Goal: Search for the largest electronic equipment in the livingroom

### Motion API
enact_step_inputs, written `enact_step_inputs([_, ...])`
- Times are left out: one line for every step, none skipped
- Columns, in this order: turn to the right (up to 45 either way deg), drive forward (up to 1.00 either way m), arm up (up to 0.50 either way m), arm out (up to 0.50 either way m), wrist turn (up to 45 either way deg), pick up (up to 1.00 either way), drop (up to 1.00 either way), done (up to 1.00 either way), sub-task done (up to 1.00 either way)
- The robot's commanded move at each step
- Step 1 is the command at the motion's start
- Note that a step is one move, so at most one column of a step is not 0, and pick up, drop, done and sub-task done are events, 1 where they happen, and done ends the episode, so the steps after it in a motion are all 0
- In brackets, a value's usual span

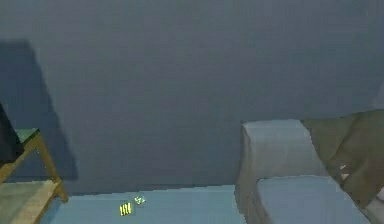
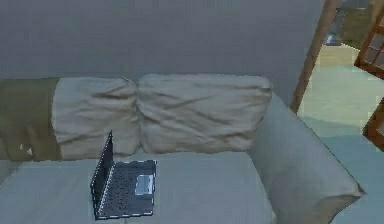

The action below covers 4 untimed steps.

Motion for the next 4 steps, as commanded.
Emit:
enact_step_inputs([0.0,0.30,0.00,0.00,0.0,0.00,0.00,0.00,0.00])
enact_step_inputs([-45.0,0.00,0.00,0.00,0.0,0.00,0.00,0.00,0.00])
enact_step_inputs([-27.0,0.00,0.00,0.00,0.0,0.00,0.00,0.00,0.00])
enact_step_inputs([0.0,0.00,0.00,0.00,0.0,0.00,0.00,1.00,0.00])
